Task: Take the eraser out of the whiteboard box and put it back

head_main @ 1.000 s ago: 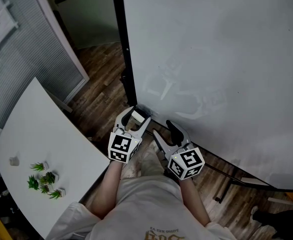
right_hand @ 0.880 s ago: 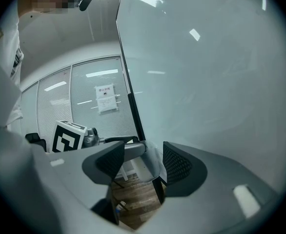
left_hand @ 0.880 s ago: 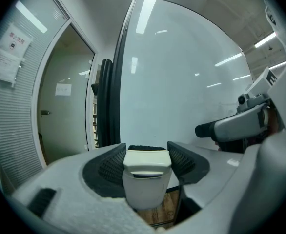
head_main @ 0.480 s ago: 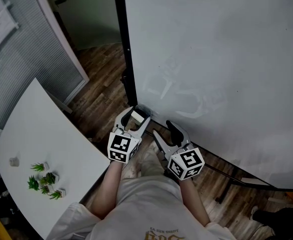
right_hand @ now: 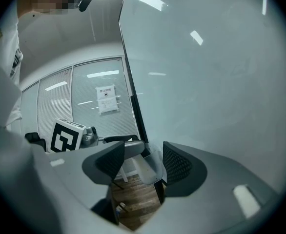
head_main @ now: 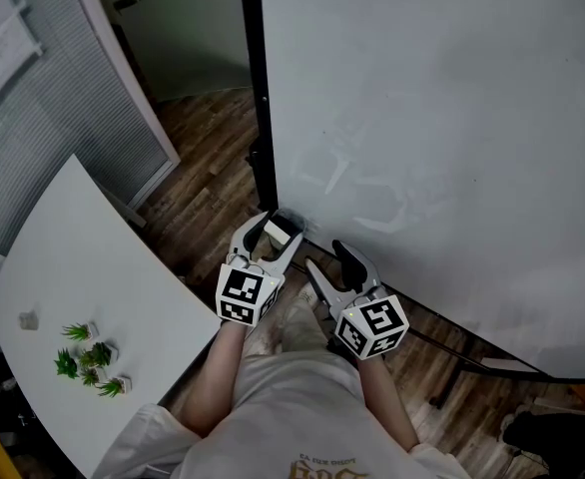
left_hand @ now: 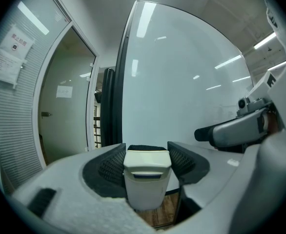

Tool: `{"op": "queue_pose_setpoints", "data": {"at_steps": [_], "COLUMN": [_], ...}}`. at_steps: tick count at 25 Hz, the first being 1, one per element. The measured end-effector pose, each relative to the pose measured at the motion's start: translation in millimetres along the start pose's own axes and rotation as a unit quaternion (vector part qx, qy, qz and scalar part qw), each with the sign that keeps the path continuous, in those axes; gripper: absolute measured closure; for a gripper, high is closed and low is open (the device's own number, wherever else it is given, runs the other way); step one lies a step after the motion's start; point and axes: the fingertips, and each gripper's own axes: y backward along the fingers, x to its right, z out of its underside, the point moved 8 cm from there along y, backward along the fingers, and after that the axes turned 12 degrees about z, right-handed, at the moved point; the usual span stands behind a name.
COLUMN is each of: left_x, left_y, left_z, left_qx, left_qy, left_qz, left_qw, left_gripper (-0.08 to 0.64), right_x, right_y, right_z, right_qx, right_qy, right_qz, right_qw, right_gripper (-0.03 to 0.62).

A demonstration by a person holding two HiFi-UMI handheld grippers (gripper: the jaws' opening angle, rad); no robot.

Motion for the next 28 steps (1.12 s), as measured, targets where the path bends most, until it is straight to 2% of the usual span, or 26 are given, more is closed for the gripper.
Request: {"op": "queue_pose_setpoints", "data": {"at_steps": [28], "left_x": [13.1], "left_y": [23.4], "left_z": [-21.4], "left_qx": [0.022], "left_qy": [-0.025], "left_qz": [-0.017], "left_qw": [0.9993], "left_gripper": [0.293], "right_x": [-3.9], "right_y": [16.3], "right_z": [-8.4], "right_qx": [0.02], "right_qy": [0.008], "right_qz": [0.001], "right_qw": [1.0], "right_gripper": [0.35]}}
